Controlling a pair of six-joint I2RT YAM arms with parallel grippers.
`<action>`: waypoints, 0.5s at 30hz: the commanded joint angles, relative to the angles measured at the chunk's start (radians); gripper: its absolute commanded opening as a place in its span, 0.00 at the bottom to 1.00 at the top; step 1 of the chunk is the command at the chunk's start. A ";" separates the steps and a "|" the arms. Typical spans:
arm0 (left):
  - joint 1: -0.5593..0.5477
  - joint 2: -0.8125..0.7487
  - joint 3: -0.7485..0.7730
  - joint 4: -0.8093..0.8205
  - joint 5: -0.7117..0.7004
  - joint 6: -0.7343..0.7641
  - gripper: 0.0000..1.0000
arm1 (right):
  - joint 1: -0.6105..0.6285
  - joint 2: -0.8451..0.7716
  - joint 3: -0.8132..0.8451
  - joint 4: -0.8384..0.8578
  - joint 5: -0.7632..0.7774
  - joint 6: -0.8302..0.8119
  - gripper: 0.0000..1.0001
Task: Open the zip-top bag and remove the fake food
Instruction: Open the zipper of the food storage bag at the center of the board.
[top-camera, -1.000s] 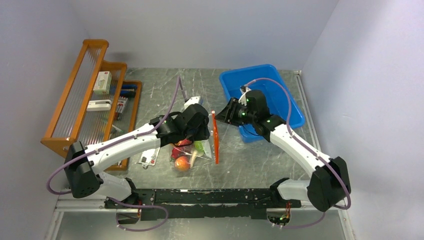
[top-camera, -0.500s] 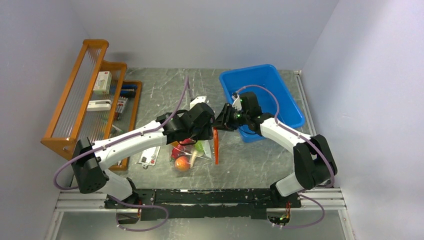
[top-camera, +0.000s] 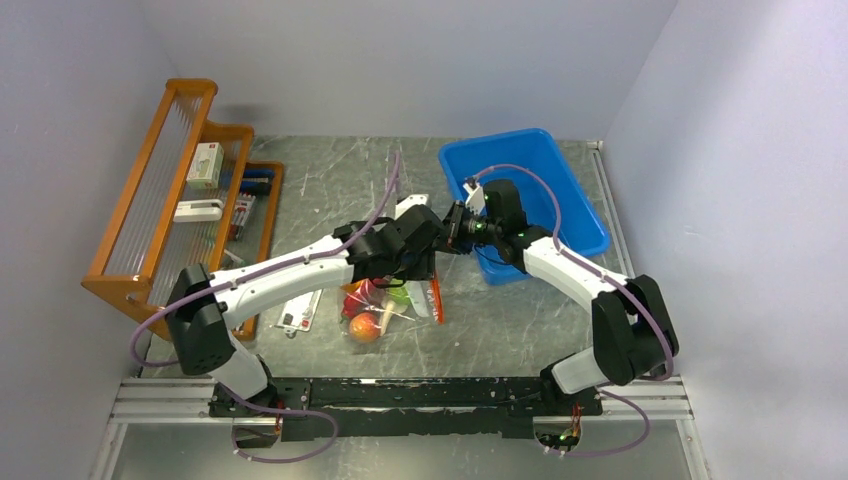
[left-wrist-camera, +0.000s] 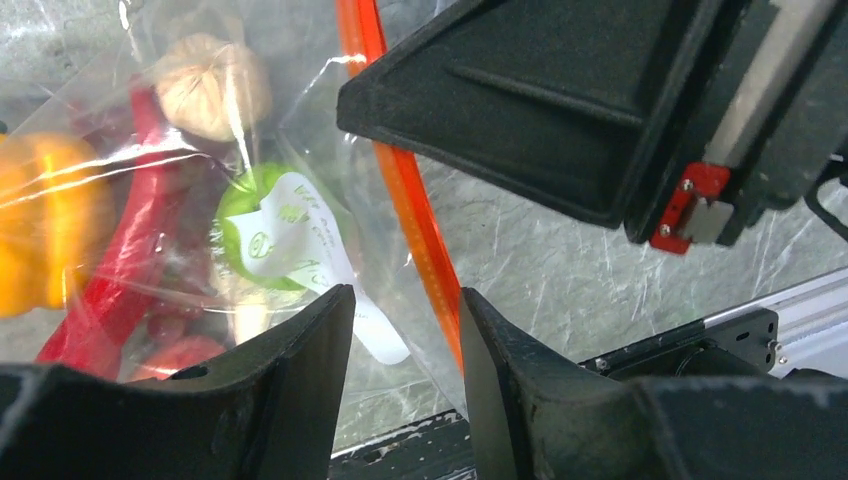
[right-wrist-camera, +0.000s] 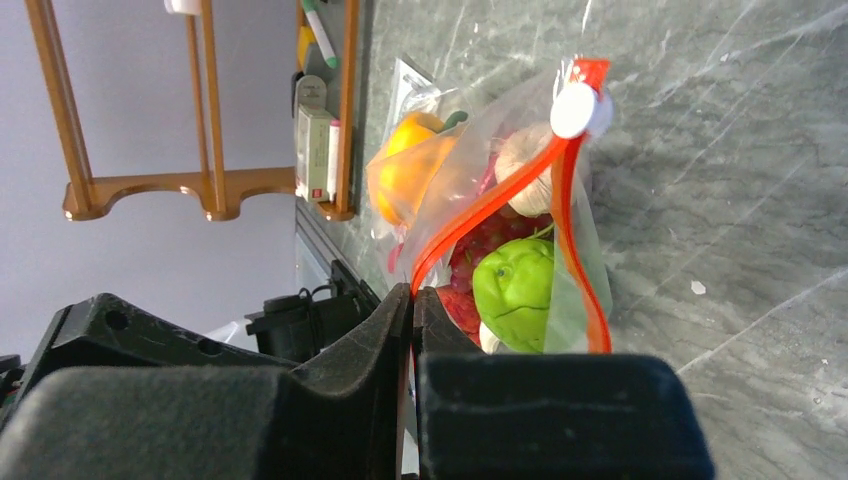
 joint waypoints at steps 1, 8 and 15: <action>-0.022 0.044 0.103 -0.050 -0.062 0.010 0.55 | -0.005 -0.059 0.004 -0.009 0.039 0.019 0.03; -0.046 0.128 0.231 -0.168 -0.177 -0.020 0.55 | -0.004 -0.071 -0.002 -0.012 0.058 0.040 0.03; -0.059 0.196 0.314 -0.217 -0.222 0.001 0.52 | -0.004 -0.076 -0.006 0.009 0.051 0.063 0.03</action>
